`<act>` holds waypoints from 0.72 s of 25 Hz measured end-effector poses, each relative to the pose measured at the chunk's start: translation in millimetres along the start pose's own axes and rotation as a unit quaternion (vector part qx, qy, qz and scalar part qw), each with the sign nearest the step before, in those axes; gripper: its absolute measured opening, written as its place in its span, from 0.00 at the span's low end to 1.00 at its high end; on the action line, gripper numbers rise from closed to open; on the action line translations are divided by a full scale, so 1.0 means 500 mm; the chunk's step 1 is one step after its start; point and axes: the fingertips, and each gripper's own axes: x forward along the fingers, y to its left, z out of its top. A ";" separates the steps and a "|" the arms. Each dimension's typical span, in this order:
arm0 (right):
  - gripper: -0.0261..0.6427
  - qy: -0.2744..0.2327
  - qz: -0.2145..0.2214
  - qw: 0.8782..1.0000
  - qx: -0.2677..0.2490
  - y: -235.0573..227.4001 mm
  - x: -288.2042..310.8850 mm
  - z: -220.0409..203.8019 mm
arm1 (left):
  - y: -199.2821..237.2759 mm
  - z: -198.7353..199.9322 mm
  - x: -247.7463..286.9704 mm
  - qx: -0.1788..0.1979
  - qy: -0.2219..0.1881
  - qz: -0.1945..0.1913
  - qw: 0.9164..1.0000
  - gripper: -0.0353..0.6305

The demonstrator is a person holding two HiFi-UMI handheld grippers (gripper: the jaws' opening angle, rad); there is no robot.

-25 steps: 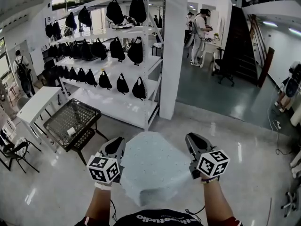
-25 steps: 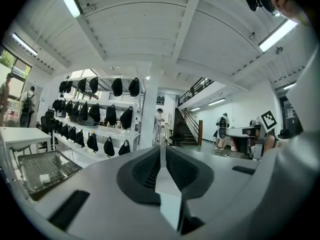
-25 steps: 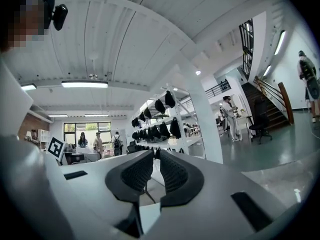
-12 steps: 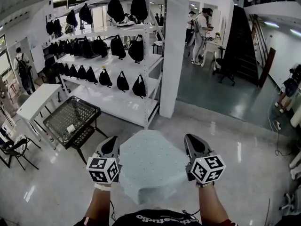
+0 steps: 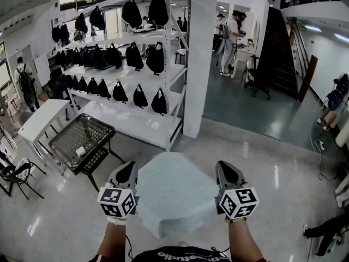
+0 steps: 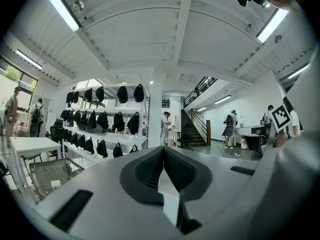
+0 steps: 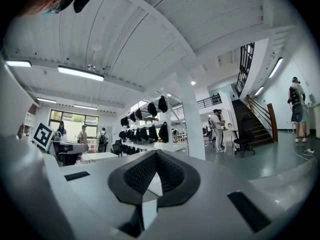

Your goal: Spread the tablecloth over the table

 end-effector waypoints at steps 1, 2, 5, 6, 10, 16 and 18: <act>0.08 0.000 -0.003 1.000 0.001 -0.004 -0.003 0.001 | 0.000 0.000 -0.002 -0.001 0.000 0.000 1.000 0.08; 0.08 0.000 -0.005 1.000 0.002 -0.007 -0.005 0.001 | 0.001 0.000 -0.004 -0.002 0.000 -0.001 1.000 0.08; 0.08 0.001 -0.008 1.000 0.000 -0.011 -0.007 0.001 | 0.005 -0.004 -0.006 -0.014 0.003 -0.004 1.000 0.08; 0.08 0.002 -0.008 1.000 -0.001 -0.012 -0.008 0.000 | 0.006 -0.006 -0.007 -0.018 0.003 -0.005 1.000 0.08; 0.08 0.004 -0.007 1.000 -0.002 -0.015 -0.008 -0.002 | 0.003 -0.007 -0.008 -0.017 0.003 -0.005 1.000 0.08; 0.08 0.004 -0.003 1.000 -0.005 -0.014 0.002 0.006 | 0.008 0.003 -0.002 -0.017 0.000 -0.005 1.000 0.08; 0.08 0.004 -0.002 1.000 -0.005 -0.013 0.000 0.010 | 0.008 0.005 -0.005 -0.017 0.000 -0.004 1.000 0.08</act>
